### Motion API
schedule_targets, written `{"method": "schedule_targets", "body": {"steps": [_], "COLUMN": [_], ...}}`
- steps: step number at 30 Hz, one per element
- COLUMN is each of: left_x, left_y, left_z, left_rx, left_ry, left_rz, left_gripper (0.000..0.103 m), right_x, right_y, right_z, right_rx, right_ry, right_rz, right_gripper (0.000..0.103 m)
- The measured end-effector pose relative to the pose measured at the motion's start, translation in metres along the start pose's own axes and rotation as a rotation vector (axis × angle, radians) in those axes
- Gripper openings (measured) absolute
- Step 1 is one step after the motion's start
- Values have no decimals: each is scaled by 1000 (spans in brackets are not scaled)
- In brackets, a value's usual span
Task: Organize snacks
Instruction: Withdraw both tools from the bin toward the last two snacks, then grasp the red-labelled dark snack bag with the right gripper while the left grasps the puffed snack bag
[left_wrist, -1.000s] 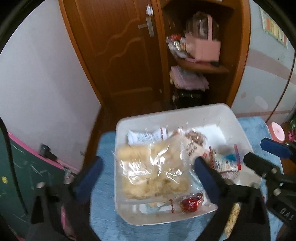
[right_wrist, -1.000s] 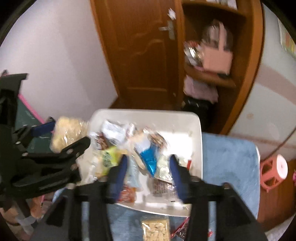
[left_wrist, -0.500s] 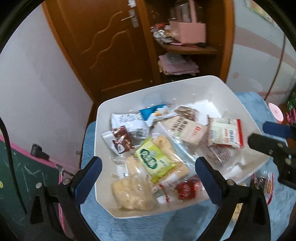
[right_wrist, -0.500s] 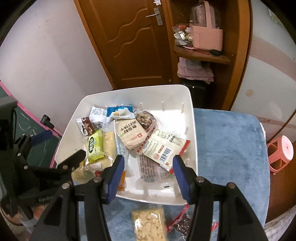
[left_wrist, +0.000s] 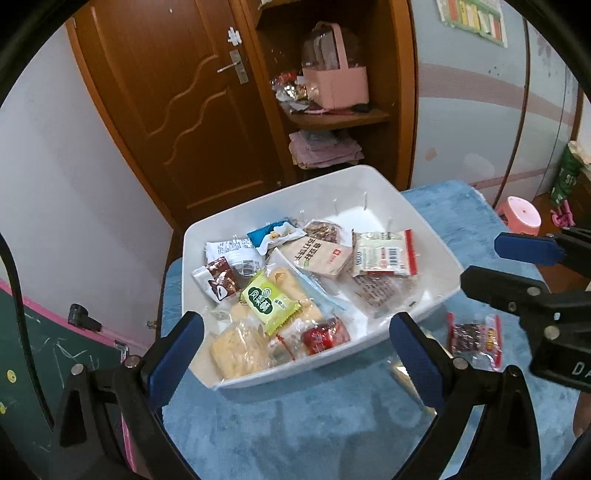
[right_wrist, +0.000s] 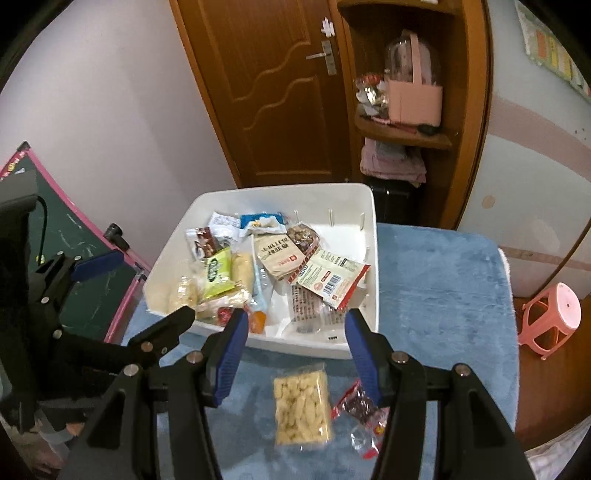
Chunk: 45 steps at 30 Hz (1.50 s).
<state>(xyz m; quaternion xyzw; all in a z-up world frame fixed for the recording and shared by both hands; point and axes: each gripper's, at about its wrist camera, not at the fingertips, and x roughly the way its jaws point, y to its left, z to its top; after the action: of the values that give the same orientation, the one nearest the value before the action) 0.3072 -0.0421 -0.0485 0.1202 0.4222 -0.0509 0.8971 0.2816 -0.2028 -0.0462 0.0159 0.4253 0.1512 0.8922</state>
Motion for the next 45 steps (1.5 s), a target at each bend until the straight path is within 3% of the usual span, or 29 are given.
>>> {"method": "schedule_targets", "body": {"steps": [4, 8, 10, 18, 26, 32, 36, 45], "left_x": [-37, -70, -83, -98, -33, 44, 81, 117], "left_y": [4, 5, 2, -18, -51, -83, -101, -121], "left_z": [-2, -4, -5, -18, -42, -64, -71, -83], "left_rx": [-21, -61, -78, -116, -223, -257, -285, -266], "left_ry": [-39, -76, -89, -109, -21, 113, 169, 235], "left_rz": [-10, -35, -51, -130, -222, -122, -111, -66], "left_gripper": [100, 100, 100, 100, 100, 100, 100, 100], "right_x": [-39, -75, -90, -108, -57, -2, 39, 97], "right_y": [0, 0, 1, -9, -51, -94, -116, -111], "right_z": [-5, -10, -13, -34, -61, -77, -85, -99], "right_rx": [-9, -26, -36, -73, -6, 159, 280, 340], "right_ry": [-58, -125, -154, -183, -91, 7, 95, 228], "right_rz": [-3, -23, -31, -63, -55, 5, 22, 36], "right_gripper": [55, 67, 67, 73, 73, 73, 73, 73]}}
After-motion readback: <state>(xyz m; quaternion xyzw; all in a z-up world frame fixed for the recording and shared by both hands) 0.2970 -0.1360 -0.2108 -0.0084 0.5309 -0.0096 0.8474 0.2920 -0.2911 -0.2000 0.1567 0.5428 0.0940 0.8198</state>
